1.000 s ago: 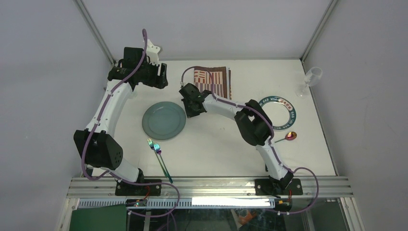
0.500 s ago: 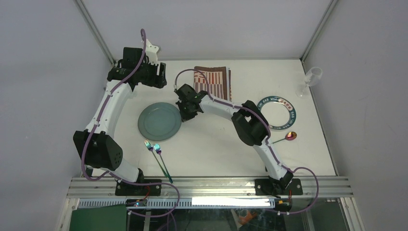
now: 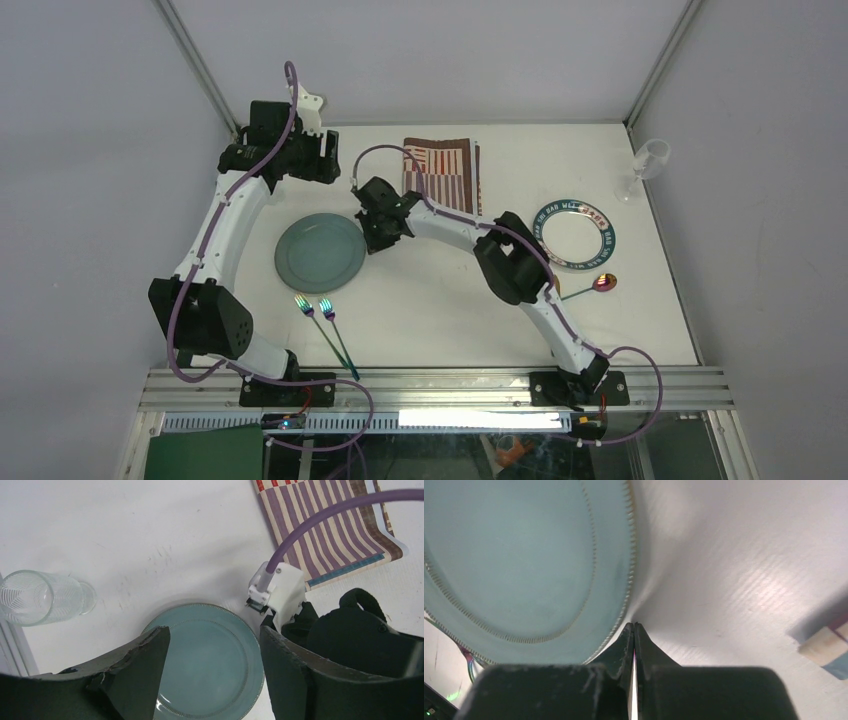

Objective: Set the dinner table for one person
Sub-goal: Adjust the plate at the center of the board.

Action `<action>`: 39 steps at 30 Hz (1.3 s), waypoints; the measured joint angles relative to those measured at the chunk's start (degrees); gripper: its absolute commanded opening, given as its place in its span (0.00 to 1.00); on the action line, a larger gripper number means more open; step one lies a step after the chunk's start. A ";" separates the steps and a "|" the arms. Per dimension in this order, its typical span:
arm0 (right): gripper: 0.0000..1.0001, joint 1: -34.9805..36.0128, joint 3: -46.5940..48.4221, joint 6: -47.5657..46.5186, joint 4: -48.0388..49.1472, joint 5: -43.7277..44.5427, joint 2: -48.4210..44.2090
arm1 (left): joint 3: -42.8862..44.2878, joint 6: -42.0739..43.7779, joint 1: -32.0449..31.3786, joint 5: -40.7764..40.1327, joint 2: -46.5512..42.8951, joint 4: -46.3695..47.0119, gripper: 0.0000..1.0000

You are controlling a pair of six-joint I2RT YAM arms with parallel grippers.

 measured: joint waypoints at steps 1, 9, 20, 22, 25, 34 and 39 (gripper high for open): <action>0.00 -0.28 -0.04 0.37 0.17 0.11 0.00 | 0.00 0.00 0.00 0.00 -0.02 0.07 0.69; 0.00 -5.25 -0.17 2.64 0.81 0.68 0.02 | -0.76 0.00 0.00 -0.04 -0.57 0.74 0.70; 0.00 -5.18 2.12 3.10 2.01 -6.27 2.19 | -1.05 -0.07 0.00 -0.17 -0.92 0.85 0.72; 0.00 -4.72 2.25 3.10 2.21 -7.78 2.40 | -1.05 -0.07 0.00 -0.20 -0.92 0.83 0.72; 0.00 -3.80 2.36 2.99 2.14 -9.51 2.58 | -1.05 -0.09 0.00 -0.20 -0.92 0.85 0.72; 0.00 0.28 5.64 2.47 2.10 -14.05 5.18 | -1.11 -0.09 0.00 -0.20 -1.01 0.85 0.73; 0.00 3.61 6.36 2.54 2.99 -15.58 6.03 | -1.79 -0.09 0.00 -0.20 -1.29 0.94 0.74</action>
